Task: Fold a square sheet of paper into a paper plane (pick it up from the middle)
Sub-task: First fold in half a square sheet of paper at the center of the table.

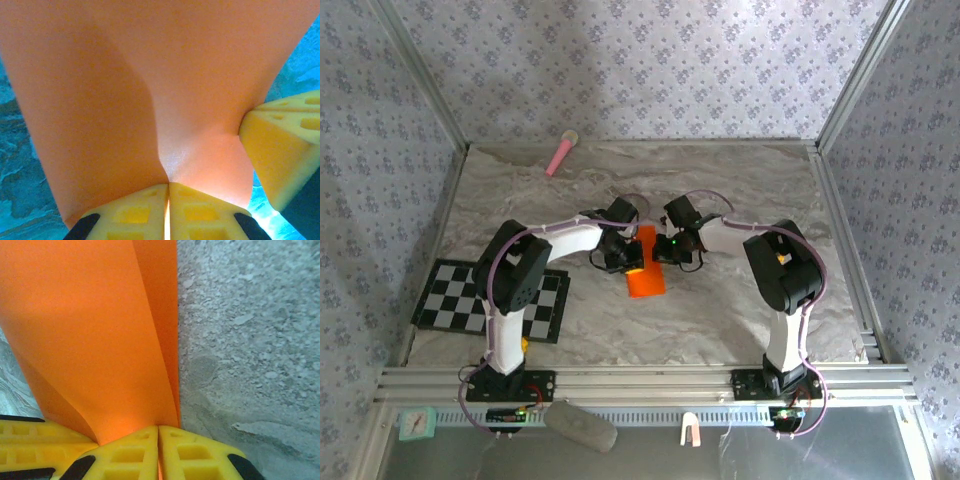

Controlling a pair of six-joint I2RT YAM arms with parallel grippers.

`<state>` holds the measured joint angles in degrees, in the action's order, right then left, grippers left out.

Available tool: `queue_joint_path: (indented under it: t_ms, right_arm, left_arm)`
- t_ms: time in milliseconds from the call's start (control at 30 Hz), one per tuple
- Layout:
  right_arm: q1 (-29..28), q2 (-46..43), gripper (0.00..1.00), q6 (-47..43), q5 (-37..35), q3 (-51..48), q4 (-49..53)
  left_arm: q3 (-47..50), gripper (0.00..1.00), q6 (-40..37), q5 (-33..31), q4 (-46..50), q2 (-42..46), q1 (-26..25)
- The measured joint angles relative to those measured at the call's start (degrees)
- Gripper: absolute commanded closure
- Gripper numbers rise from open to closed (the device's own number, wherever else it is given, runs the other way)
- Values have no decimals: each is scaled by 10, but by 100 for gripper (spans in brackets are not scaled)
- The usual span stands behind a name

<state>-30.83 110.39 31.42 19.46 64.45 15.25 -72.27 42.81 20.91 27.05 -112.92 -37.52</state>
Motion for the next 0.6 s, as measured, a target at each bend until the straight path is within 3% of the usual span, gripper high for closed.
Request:
queue_joint_path:
  t_ms: [600]
  right_arm:
    - [6, 5, 90, -15, 19, 10, 7]
  left_arm:
    - [3, 91, -44, -41, 109, 27, -1]
